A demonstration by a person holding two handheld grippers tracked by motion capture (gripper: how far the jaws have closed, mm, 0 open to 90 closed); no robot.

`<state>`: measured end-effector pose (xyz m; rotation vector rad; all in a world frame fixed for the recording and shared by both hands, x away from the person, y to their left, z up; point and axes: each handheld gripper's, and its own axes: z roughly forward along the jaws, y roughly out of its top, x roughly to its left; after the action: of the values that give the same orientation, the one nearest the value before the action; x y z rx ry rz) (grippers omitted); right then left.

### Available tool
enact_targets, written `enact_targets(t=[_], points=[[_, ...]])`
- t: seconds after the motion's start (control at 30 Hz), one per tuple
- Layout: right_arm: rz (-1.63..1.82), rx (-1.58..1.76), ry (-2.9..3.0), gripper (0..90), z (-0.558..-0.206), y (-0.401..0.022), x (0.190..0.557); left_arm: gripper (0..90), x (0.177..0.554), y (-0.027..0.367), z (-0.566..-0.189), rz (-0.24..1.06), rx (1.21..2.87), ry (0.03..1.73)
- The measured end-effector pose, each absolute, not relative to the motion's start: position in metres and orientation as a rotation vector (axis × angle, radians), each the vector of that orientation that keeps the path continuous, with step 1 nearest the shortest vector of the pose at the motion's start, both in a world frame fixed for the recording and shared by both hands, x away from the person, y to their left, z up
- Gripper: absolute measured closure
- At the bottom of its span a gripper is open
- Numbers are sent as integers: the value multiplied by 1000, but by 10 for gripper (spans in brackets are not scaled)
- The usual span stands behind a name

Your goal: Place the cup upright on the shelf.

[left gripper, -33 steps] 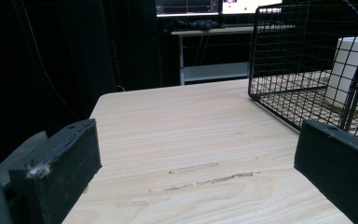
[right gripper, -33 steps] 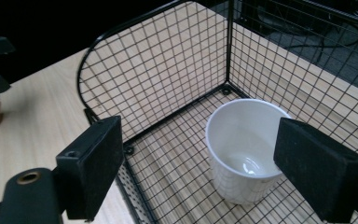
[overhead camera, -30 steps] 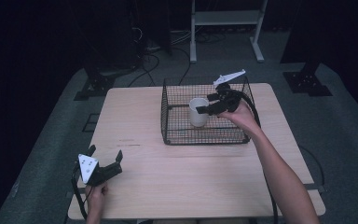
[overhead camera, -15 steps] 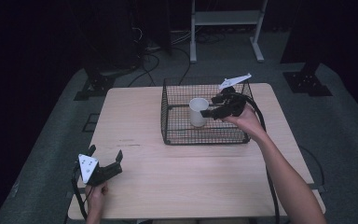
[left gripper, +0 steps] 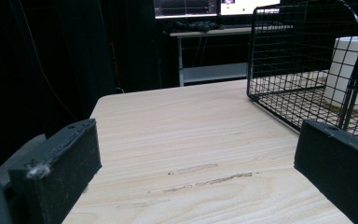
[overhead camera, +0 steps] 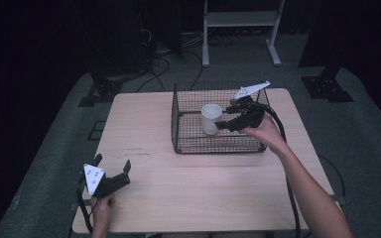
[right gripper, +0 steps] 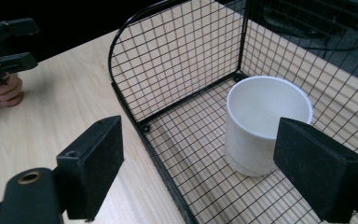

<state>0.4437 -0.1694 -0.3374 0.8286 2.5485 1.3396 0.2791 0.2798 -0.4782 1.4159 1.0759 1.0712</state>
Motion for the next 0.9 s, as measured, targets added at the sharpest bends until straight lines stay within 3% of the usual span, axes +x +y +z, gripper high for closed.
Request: enact_targets(t=[0.9], points=[[1392, 822, 2557, 152, -358, -187, 417, 0, 279, 280, -478, 1077, 1412, 1080]])
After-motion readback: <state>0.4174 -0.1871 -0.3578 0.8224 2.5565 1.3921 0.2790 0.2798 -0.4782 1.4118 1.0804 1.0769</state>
